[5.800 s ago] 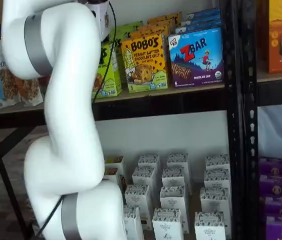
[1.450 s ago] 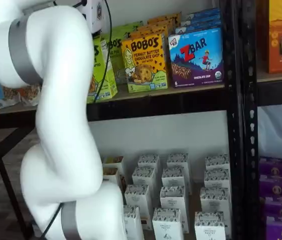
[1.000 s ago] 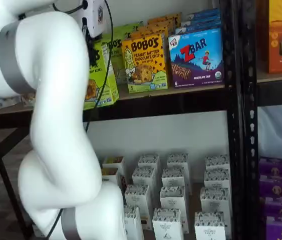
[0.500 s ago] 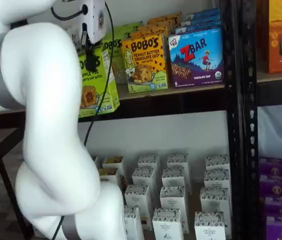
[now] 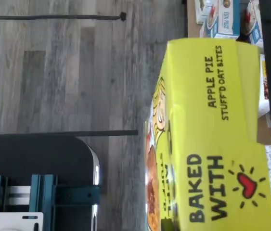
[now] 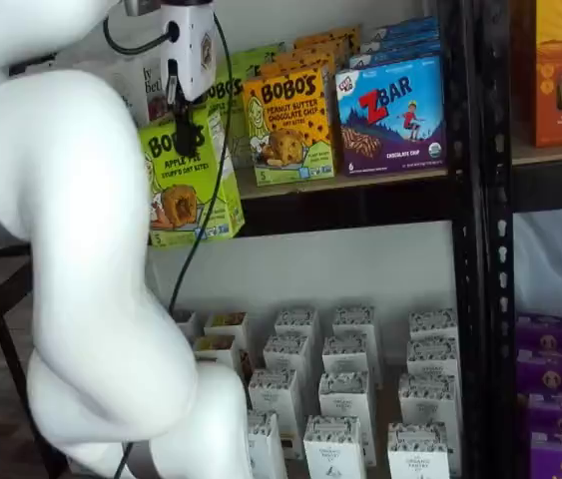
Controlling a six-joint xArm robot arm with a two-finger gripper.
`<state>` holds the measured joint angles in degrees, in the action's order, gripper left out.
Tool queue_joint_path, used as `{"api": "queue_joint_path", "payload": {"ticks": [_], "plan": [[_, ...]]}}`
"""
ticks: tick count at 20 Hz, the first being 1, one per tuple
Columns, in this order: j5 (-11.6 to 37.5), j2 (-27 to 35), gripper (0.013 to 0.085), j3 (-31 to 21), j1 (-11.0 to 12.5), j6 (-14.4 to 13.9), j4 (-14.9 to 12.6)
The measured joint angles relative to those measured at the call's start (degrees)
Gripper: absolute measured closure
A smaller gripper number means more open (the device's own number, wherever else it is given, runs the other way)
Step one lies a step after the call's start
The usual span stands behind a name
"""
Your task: Pick the green box on the top shelf, the fourth from the left
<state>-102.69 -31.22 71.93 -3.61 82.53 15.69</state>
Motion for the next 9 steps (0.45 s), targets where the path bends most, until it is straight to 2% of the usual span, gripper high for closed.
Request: {"api": "queue_joint_path", "payload": {"ticks": [9], "plan": [[0.2, -3.7, 0.073, -4.3, 1.2, 1.5, -0.6]]}}
